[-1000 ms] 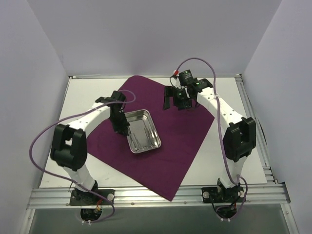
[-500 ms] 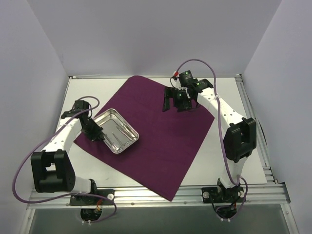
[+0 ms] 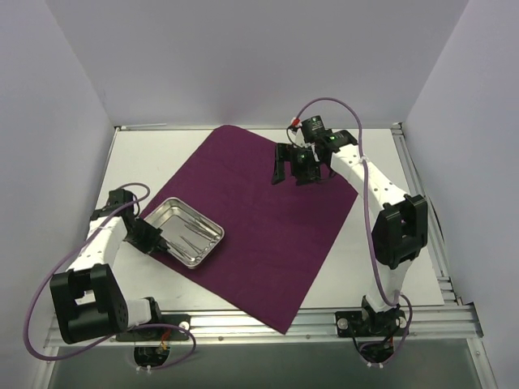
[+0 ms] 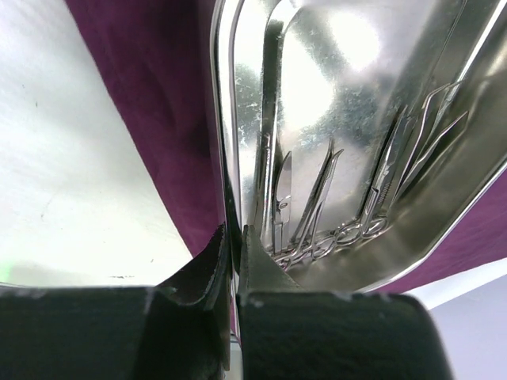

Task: Open and lay out the surgical kit
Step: Place the container in the surgical kit.

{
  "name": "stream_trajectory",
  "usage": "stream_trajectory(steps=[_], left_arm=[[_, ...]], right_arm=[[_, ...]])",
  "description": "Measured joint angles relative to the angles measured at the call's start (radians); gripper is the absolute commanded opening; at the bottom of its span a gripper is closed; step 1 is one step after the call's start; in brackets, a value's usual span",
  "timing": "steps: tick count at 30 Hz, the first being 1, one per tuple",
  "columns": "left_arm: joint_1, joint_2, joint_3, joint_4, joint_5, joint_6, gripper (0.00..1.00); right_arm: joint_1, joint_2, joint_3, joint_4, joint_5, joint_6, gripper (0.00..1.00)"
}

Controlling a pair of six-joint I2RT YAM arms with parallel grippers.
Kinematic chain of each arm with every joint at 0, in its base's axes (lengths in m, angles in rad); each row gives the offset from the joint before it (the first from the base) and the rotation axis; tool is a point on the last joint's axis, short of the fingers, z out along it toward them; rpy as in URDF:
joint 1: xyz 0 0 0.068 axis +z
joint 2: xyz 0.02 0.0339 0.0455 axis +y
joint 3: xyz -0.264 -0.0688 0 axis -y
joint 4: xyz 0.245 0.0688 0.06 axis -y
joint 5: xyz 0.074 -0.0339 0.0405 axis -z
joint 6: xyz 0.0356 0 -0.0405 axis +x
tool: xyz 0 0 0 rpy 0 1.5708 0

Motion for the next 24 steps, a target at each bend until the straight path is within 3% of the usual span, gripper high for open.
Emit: stream_trajectory(steps=[8,12,13,18,19,24], left_arm=[[0.020,0.015,-0.056,0.053,0.026,-0.057,0.02],[0.027,0.043,-0.056,0.100,0.027,-0.071,0.15],[0.029,0.050,-0.056,0.108,0.027,-0.073,0.25],[0.034,0.069,-0.056,0.122,0.055,-0.076,0.47],[0.034,0.068,-0.056,0.120,0.057,-0.076,0.55],[0.037,0.039,-0.035,0.040,0.044,-0.069,0.59]], right_arm=[[-0.006,0.012,0.000,0.000,-0.018,-0.004,0.86],[-0.006,0.013,0.000,0.000,-0.027,-0.003,0.86],[-0.006,0.013,0.000,0.000,-0.029,-0.003,0.86],[-0.006,0.024,0.003,0.000,-0.037,-0.003,0.86],[-0.006,0.027,0.003,0.000,-0.037,-0.003,0.86],[-0.006,0.029,0.003,0.000,-0.043,-0.003,0.86]])
